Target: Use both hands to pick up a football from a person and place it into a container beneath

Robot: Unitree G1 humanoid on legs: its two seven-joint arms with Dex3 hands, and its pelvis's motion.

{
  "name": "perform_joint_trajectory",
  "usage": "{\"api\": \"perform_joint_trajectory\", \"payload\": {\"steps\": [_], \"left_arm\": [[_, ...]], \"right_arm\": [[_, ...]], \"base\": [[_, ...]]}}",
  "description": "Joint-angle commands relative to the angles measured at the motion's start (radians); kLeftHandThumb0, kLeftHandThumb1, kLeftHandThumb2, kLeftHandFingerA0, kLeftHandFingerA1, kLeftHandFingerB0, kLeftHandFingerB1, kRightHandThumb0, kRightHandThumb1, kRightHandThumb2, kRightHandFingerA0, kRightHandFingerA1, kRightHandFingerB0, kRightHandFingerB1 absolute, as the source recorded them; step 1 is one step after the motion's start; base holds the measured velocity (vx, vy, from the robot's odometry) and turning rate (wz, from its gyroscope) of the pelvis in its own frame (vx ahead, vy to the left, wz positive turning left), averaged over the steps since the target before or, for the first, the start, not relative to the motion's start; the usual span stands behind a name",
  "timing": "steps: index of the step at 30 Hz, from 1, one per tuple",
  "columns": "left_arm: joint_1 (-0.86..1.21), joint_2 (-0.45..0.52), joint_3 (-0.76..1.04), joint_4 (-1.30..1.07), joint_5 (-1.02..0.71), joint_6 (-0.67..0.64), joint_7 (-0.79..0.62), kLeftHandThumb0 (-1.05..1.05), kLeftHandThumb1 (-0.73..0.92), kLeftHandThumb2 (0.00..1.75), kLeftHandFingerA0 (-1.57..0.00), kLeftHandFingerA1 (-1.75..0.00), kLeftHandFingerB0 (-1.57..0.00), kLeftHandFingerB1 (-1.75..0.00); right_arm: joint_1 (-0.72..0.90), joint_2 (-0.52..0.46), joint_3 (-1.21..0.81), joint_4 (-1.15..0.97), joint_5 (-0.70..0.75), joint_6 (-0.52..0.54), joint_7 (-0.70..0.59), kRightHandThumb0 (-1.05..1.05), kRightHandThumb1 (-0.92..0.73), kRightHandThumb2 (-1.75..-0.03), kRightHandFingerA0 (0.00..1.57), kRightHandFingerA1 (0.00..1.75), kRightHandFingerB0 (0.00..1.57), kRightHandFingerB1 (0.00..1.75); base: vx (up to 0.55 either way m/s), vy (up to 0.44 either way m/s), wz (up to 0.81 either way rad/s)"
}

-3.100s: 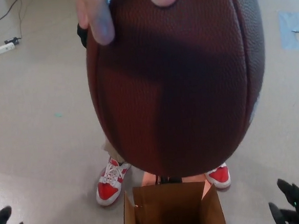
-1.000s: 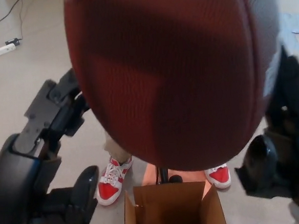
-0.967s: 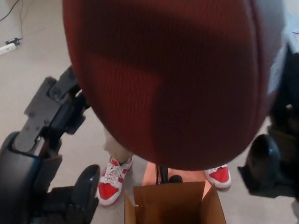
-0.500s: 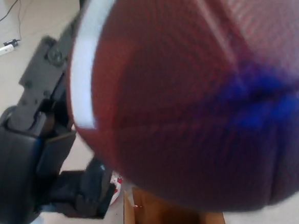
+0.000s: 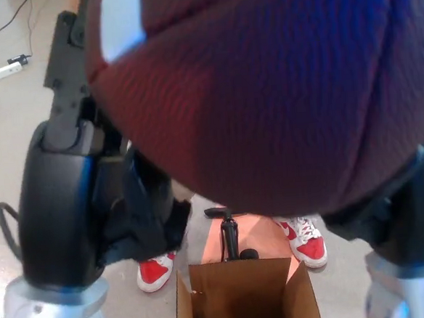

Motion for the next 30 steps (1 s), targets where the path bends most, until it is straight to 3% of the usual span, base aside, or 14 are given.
{"api": "perform_joint_trajectory", "payload": {"steps": [1, 9, 13, 14, 15, 17, 18, 19, 23, 24, 26, 27, 29, 30], "left_arm": [[-0.047, 0.010, -0.103, 0.089, 0.062, 0.077, -0.050, -0.74, 0.72, 1.08, -0.03, -0.28, -0.04, -0.40], [-0.096, -0.033, -0.062, 0.301, -0.016, 0.065, -0.037, -0.74, 0.69, 1.05, -0.01, -0.34, -0.09, -0.42], [-0.127, -0.055, -0.030, 0.447, -0.084, 0.049, -0.074, -0.74, 0.71, 1.06, 0.00, -0.23, -0.15, -0.32], [-0.143, -0.066, -0.019, 0.505, -0.102, 0.057, -0.078, -0.76, 0.78, 0.75, -0.05, -0.18, -0.11, -0.24], [-0.158, -0.067, -0.013, 0.541, -0.109, 0.058, -0.084, -0.80, 0.73, 1.06, 0.00, -0.17, -0.16, -0.28], [-0.178, -0.065, -0.008, 0.585, -0.111, 0.049, -0.089, -0.80, 0.73, 1.06, 0.00, -0.17, -0.16, -0.27], [-0.185, -0.065, -0.006, 0.603, -0.111, 0.045, -0.090, -0.81, 0.74, 1.07, 0.00, -0.17, -0.16, -0.26], [-0.198, -0.066, -0.002, 0.641, -0.112, 0.042, -0.095, -0.79, 0.74, 1.07, 0.00, -0.17, -0.16, -0.26], [-0.230, -0.071, 0.008, 0.736, -0.122, 0.025, -0.112, -0.77, 0.75, 1.08, 0.00, -0.17, -0.13, -0.24], [-0.235, -0.073, 0.013, 0.760, -0.127, 0.019, -0.117, -0.74, 0.73, 0.89, -0.02, -0.15, -0.04, -0.21], [-0.240, -0.081, 0.020, 0.803, -0.134, 0.015, -0.120, -0.74, 0.73, 0.92, -0.03, -0.14, -0.02, -0.20], [-0.242, -0.086, 0.023, 0.828, -0.136, 0.010, -0.122, -0.71, 0.92, 0.68, 0.00, -0.16, -0.02, -0.22], [-0.247, -0.093, 0.029, 0.866, -0.138, -0.006, -0.127, -0.69, 0.92, 0.69, 0.00, -0.14, -0.03, -0.22], [-0.251, -0.100, 0.033, 0.900, -0.141, -0.017, -0.133, -0.75, 0.75, 1.00, -0.02, -0.14, -0.01, -0.19]], "right_arm": [[-0.059, -0.013, 0.101, 0.119, -0.047, 0.079, 0.079, -0.87, -0.92, -1.19, 0.00, 0.07, 0.00, 0.05], [-0.102, -0.012, 0.035, 0.272, 0.030, 0.113, 0.055, -0.88, -0.92, -1.19, 0.00, 0.06, 0.00, 0.05], [-0.126, -0.016, -0.003, 0.368, 0.044, 0.129, 0.045, -0.83, -0.92, -1.20, 0.00, 0.10, 0.00, 0.10], [-0.139, -0.019, -0.021, 0.407, 0.050, 0.147, 0.044, -0.82, -0.92, -1.21, 0.00, 0.10, 0.00, 0.10], [-0.149, -0.023, -0.032, 0.430, 0.052, 0.151, 0.045, -0.81, -0.92, -1.21, 0.00, 0.11, 0.00, 0.10], [-0.165, -0.033, -0.043, 0.463, 0.052, 0.143, 0.046, -0.80, -0.92, -1.20, 0.00, 0.12, 0.00, 0.11], [-0.171, -0.035, -0.048, 0.477, 0.057, 0.140, 0.048, -0.67, -0.92, -0.95, 0.00, 0.00, 0.00, 0.07], [-0.182, -0.044, -0.056, 0.504, 0.054, 0.148, 0.048, -0.79, -0.87, -1.10, 0.00, 0.00, 0.00, 0.03], [-0.209, -0.057, -0.072, 0.575, 0.055, 0.158, 0.039, -0.79, -0.87, -1.09, 0.00, 0.00, 0.00, 0.03], [-0.218, -0.059, -0.077, 0.603, 0.060, 0.149, 0.039, -0.79, -0.88, -1.10, 0.00, 0.00, 0.00, 0.02], [-0.227, -0.056, -0.085, 0.655, 0.066, 0.132, 0.034, -0.74, -0.85, -1.05, 0.00, 0.01, 0.00, 0.06], [-0.231, -0.055, -0.089, 0.682, 0.068, 0.123, 0.029, -0.72, -0.83, -1.01, 0.00, 0.00, 0.00, 0.07], [-0.236, -0.054, -0.092, 0.713, 0.066, 0.119, 0.024, -0.78, -0.87, -1.07, 0.00, 0.00, 0.00, 0.05], [-0.238, -0.058, -0.093, 0.737, 0.061, 0.120, 0.022, -0.79, -0.88, -1.12, 0.00, 0.01, 0.00, 0.05]], "base": [[0.00, 0.000, 0.00], [0.00, 0.000, 0.00], [0.00, 0.000, 0.00], [0.00, 0.000, 0.00], [0.00, 0.000, 0.00], [0.00, 0.000, 0.00], [0.00, 0.000, 0.00], [0.00, 0.000, 0.00], [0.00, 0.000, 0.00], [0.00, 0.000, 0.00], [0.00, 0.000, 0.00], [0.00, 0.000, 0.00], [0.00, 0.000, 0.00], [0.00, 0.000, 0.00]]}}
